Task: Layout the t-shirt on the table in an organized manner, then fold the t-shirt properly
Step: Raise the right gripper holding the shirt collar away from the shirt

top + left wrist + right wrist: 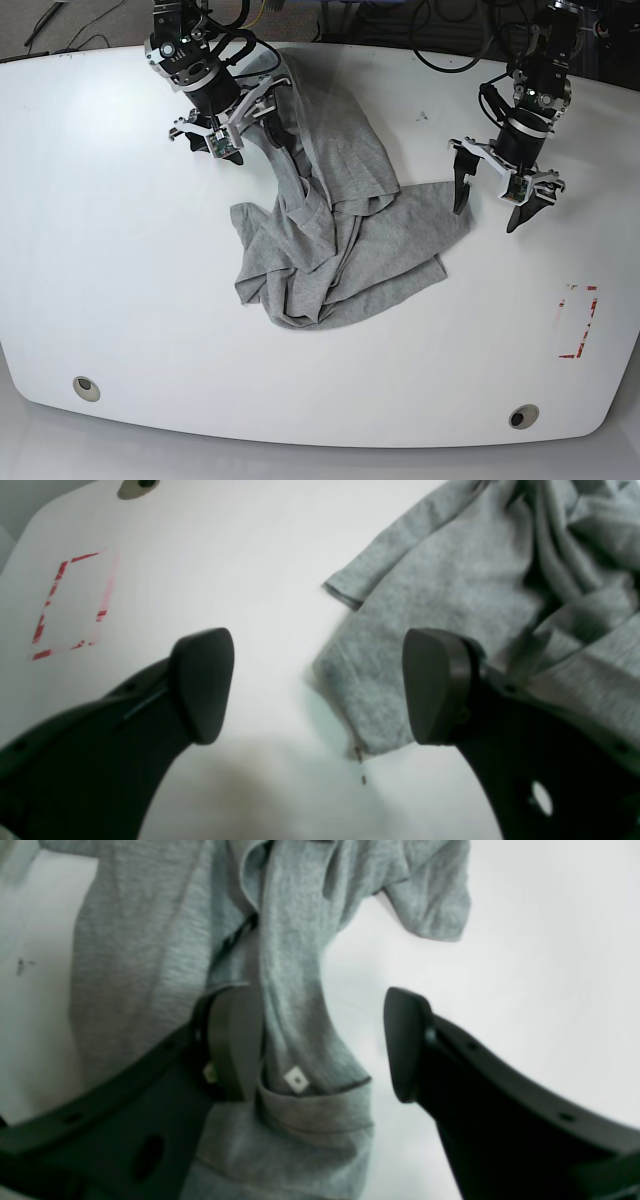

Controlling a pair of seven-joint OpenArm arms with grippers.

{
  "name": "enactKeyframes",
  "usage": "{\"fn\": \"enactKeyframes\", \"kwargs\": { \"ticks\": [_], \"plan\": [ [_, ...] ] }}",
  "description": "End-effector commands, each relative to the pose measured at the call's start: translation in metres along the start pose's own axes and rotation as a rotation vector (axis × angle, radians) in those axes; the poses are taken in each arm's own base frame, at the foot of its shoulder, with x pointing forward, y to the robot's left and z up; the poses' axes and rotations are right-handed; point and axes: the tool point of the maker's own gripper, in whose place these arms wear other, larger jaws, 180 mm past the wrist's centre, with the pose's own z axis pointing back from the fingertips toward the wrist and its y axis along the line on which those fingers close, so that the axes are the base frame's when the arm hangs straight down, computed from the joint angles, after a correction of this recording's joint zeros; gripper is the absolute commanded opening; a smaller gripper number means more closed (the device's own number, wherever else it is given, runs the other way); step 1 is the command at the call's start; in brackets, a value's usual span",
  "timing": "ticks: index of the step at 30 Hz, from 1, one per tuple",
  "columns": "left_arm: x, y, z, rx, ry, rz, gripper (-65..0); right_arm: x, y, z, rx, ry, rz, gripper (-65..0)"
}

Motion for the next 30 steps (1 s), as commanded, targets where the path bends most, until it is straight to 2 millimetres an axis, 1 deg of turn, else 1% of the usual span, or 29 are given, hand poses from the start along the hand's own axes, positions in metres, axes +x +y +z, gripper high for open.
{"fn": "enactKeyframes", "kwargs": {
  "ticks": [1, 6, 10, 14, 16, 20, 25, 30],
  "plan": [
    [0.01, 0.004, 0.0, 0.007, -0.038, -0.029, -15.3, 0.006, 0.0, 0.004, 0.001, -0.03, 0.006, -27.7],
    [0.01, 0.004, 0.0, 0.007, -0.037, -0.032, -15.3, 0.002, -0.013, 0.007, -0.022, -0.014, 0.024, -27.7],
    [0.01, 0.005, 0.0, 0.007, -0.037, -0.034, -15.3, -0.006, -0.016, 0.007, -0.023, 0.008, 0.027, -27.7],
    [0.01, 0.005, 0.0, 0.007, -0.037, -0.035, -15.3, -0.01, -0.024, 0.01, -0.023, 0.028, 0.065, -27.7],
    [0.01, 0.005, 0.0, 0.007, -0.037, -0.035, -15.3, -0.011, -0.024, 0.01, -0.022, 0.031, 0.071, -27.7],
    [0.01, 0.006, 0.0, 0.007, -0.036, -0.037, -15.3, -0.021, -0.023, 0.012, -0.018, 0.057, 0.067, -27.7],
    [0.01, 0.006, 0.0, 0.007, -0.036, -0.037, -15.3, -0.025, -0.022, 0.013, -0.012, 0.067, 0.064, -27.6],
    [0.011, 0.005, 0.0, 0.007, -0.037, -0.043, -15.3, -0.042, -0.016, 0.012, 0.019, 0.11, 0.058, -27.6]
  ]
}}
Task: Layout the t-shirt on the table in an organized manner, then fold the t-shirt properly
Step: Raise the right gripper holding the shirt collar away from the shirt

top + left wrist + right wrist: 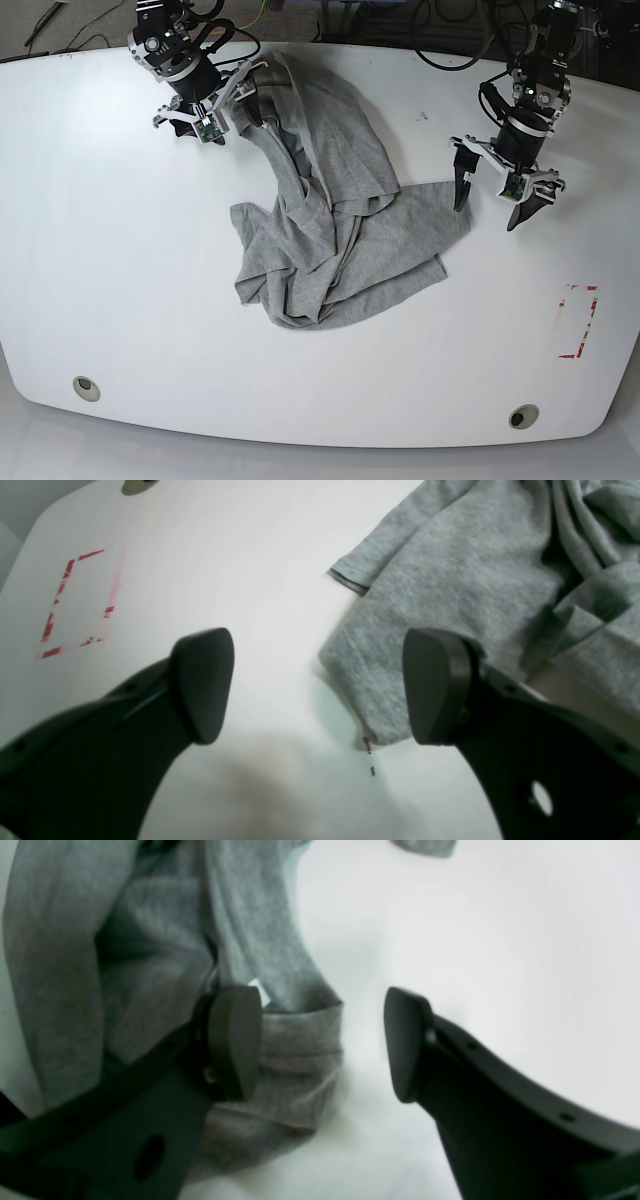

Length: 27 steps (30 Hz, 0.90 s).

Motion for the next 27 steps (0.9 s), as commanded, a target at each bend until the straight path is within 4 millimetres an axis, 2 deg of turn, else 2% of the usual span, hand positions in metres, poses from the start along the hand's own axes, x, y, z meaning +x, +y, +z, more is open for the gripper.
{"fn": "enactKeyframes", "kwargs": {
  "ticks": [1, 8, 19, 21, 27],
  "plan": [
    [0.013, 0.005, 0.0, 0.006, -0.044, -0.026, -15.3, -0.003, 0.002, 0.0, 0.016, -0.004, 0.003, -27.6],
    [0.013, 0.005, 0.0, 0.007, -0.043, -0.035, -15.3, -0.022, 0.002, -0.006, 0.03, 0.044, -0.018, -27.6],
    [0.014, 0.005, 0.0, 0.006, -0.046, -0.036, -15.3, -0.027, -0.001, -0.013, 0.03, 0.056, -0.026, -28.0],
    [0.014, 0.005, 0.0, 0.006, -0.046, -0.036, -15.3, -0.026, -0.001, -0.013, 0.031, 0.054, -0.026, -30.1],
    [0.014, 0.005, 0.0, 0.008, -0.046, -0.036, -15.3, -0.026, 0.007, -0.015, 0.06, 0.054, -0.019, -47.6]
  ]
}}
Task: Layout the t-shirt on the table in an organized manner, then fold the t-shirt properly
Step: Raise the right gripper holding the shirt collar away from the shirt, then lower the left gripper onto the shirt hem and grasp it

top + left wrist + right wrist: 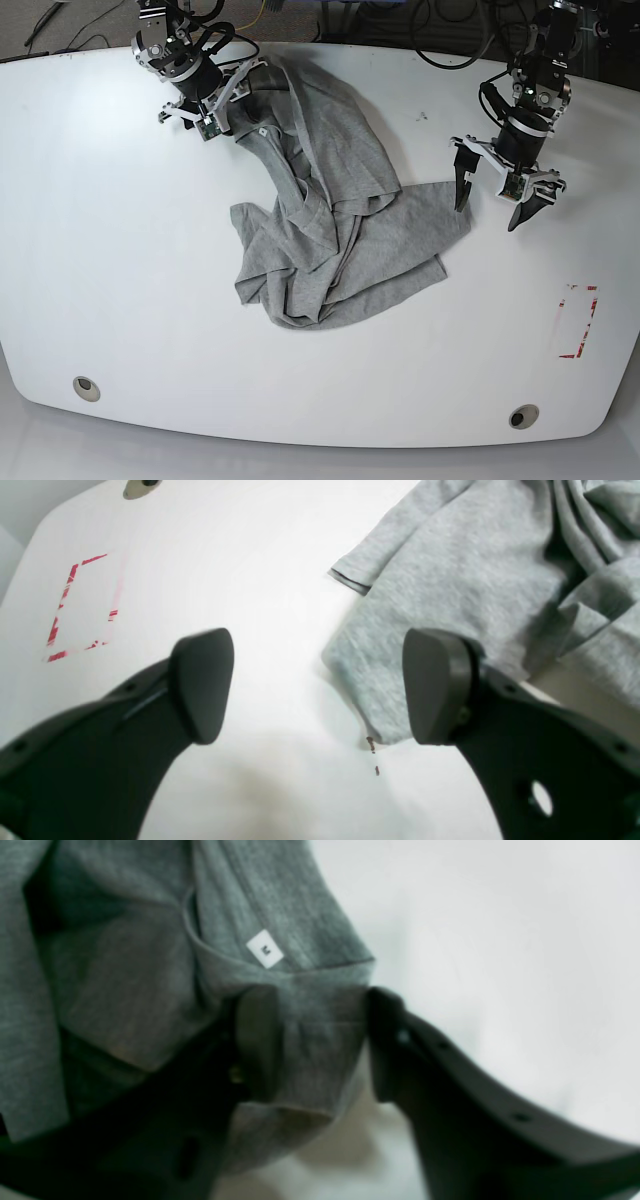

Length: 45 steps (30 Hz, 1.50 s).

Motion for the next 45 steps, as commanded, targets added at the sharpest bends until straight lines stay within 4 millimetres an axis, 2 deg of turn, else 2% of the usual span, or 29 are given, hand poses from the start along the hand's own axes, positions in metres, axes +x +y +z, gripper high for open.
{"fn": "enactKeyframes", "kwargs": {
  "ticks": [1, 5, 11, 20, 27, 30, 34, 38, 45],
  "plan": [
    [0.014, 0.006, 0.0, 0.008, -0.048, -0.017, -15.3, -0.001, 0.011, 0.0, 0.047, 0.011, 0.031, -50.4],
    [0.016, 0.016, 0.001, 0.034, -0.052, -0.02, -15.3, 0.0, 0.02, -0.003, 0.077, 0.016, 0.055, -55.2],
    [0.018, 0.027, 0.002, 0.066, -0.057, -0.018, -15.3, -0.008, 0.021, -0.005, 0.082, 0.036, 0.047, -65.0],
    [0.019, 0.04, 0.005, 0.08, -0.061, -0.018, -15.3, -0.006, 0.02, -0.005, 0.076, 0.032, 0.046, -65.0],
    [0.015, 0.019, 0.008, -0.025, -0.054, 0.01, -15.3, -0.005, 0.019, -0.005, 0.074, 0.03, 0.046, -65.0],
    [0.012, 0.009, 0.009, -0.081, -0.047, 0.009, -15.3, 0.001, 0.016, -0.007, 0.068, 0.017, 0.052, -65.0],
    [0.011, 0.003, 0.009, -0.107, -0.043, 0.012, -15.3, 0.001, 0.016, -0.007, 0.068, 0.017, 0.052, -65.0],
    [-0.002, -0.006, 0.01, -0.119, -0.017, 0.045, -15.3, 0.001, 0.016, -0.007, 0.068, 0.017, 0.052, -65.0],
    [-0.022, -0.006, 0.01, -0.112, 0.032, 0.065, -15.3, 0.001, 0.016, -0.007, 0.068, 0.017, 0.052, -65.0]
  ]
}}
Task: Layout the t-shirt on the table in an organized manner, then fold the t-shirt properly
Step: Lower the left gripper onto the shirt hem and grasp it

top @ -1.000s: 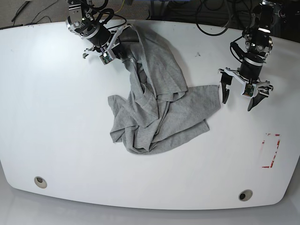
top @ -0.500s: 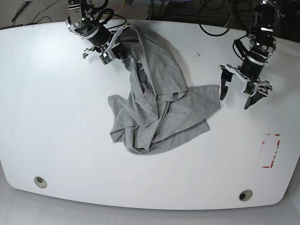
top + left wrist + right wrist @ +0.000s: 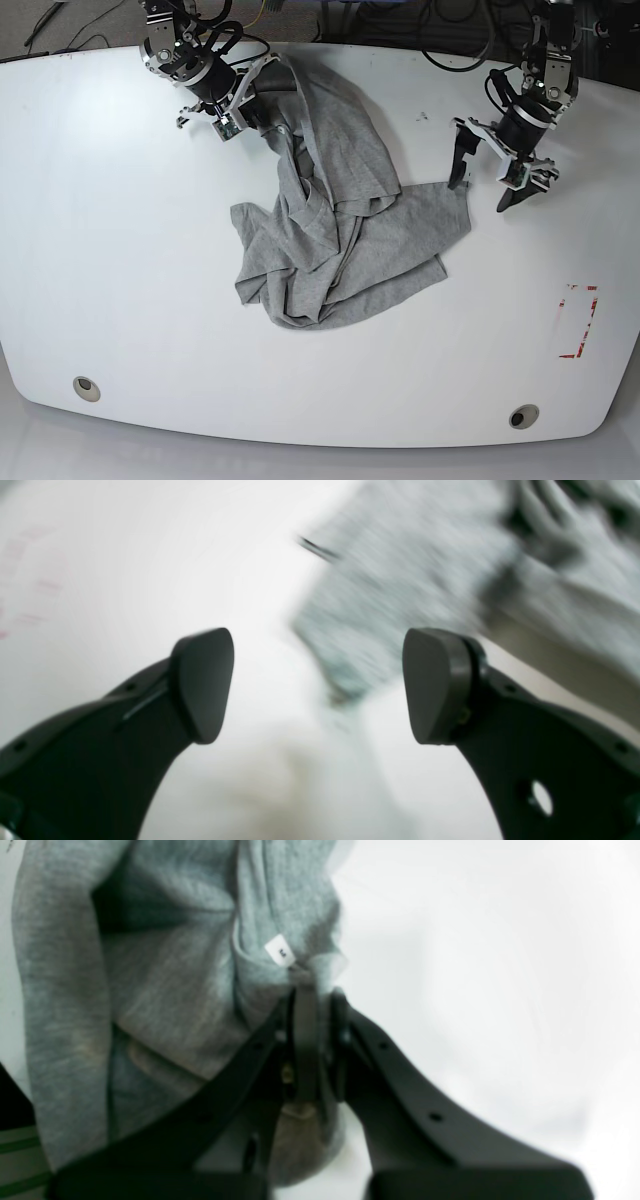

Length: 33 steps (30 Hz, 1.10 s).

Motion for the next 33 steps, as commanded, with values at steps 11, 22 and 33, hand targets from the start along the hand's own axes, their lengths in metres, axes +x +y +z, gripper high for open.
{"fn": "enactKeyframes", "kwargs": {
  "ticks": [11, 22, 33],
  "plan": [
    [-0.017, 0.015, -0.002, 0.035, 0.025, 0.02, -15.3, -0.005, -0.004, 0.002, -0.014, 0.026, 0.012, -65.0],
    [-0.025, -0.01, -0.017, -0.04, 0.047, 0.023, -15.3, -0.005, -0.003, 0.002, -0.01, 0.025, 0.013, -65.0],
    [-0.03, -0.018, -0.026, -0.066, 0.061, 0.023, -15.3, 0.004, -0.002, 0.005, -0.012, 0.005, 0.024, -65.0]
  ]
}}
